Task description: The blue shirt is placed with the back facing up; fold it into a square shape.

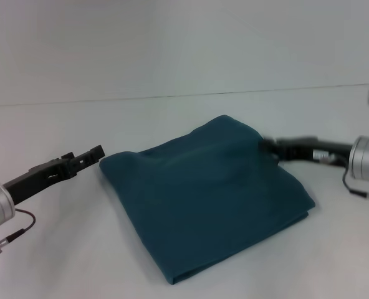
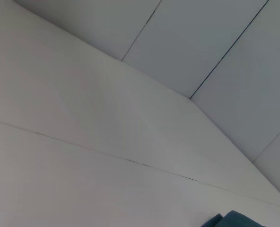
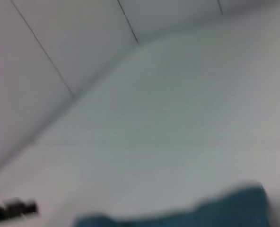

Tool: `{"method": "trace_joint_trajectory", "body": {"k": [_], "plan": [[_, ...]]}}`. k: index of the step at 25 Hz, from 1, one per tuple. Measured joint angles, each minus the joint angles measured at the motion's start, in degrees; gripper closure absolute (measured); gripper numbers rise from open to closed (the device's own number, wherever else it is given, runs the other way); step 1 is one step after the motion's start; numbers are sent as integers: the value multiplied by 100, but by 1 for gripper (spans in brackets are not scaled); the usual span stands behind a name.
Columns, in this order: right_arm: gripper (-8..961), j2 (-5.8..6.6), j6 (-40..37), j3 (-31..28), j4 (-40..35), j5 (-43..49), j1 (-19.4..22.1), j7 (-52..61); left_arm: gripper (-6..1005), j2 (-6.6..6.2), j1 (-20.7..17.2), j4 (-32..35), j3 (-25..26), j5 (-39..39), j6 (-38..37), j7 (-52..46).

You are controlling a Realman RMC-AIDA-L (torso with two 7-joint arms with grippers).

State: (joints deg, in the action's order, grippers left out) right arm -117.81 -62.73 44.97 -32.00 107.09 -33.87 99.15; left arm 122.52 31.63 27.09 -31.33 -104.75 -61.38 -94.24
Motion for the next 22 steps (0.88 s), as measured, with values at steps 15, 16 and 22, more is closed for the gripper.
{"method": "trace_joint_trajectory", "body": {"k": [15, 16, 22], "plan": [[618, 443, -844, -73, -222, -663, -146, 448, 49, 14, 263, -212, -577, -63, 759, -550], [576, 457, -869, -73, -225, -663, -150, 481, 49, 22, 278, -212, -646, -63, 782, -580], [362, 494, -893, -69, -235, -663, -156, 589, 49, 56, 306, -213, -1090, -63, 894, -744]]}}
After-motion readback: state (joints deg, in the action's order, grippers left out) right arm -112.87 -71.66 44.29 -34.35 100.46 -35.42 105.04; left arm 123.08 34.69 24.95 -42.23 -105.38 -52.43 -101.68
